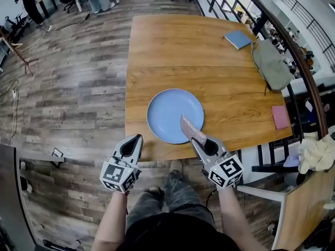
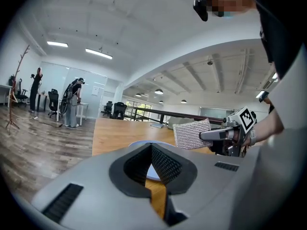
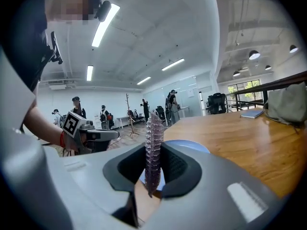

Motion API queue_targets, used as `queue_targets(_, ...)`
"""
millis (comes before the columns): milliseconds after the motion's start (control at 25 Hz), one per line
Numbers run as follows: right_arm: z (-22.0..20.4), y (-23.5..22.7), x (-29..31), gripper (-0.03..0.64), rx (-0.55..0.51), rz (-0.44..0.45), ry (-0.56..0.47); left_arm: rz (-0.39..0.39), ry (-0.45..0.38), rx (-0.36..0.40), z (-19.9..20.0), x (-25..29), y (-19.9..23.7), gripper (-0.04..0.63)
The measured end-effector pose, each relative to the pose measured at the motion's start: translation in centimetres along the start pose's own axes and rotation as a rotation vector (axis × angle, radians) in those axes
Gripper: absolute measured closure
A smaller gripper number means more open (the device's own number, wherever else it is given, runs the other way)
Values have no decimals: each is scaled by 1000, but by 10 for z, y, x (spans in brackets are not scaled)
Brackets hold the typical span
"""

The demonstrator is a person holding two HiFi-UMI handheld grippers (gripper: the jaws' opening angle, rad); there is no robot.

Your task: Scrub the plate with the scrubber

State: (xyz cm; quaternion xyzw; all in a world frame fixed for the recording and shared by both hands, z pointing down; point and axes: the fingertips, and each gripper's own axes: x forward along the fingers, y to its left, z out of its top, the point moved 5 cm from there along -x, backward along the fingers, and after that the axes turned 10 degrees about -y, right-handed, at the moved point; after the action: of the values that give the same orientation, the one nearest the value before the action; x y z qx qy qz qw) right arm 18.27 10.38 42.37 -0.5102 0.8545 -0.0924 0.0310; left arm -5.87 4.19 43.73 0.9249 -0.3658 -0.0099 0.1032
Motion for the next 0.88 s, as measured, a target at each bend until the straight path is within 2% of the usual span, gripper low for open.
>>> queue_targets(160,-10,-27,18,537,-35,62,82,13,16,-82,-12,31,1,598)
queue_targets(280,-22,-42,30,537,-121,111,171,19,71,-125,-27,48,2,589)
queue_targets(400,-34,-45,45,537,-273,176,271,30,134,-173,-39,59,5,531)
queue_targets(520,-41,-47,57,537,-443,253,339,75,206,-171,-50,66,9,498)
queue_targets(760,-46,-50,80,537,-747,413,361,203,289,-119,-61,76,25,425)
queue_targets(880,-53,-47,85,537,-922,498,381,209,325,-137,-66,80,30,416)
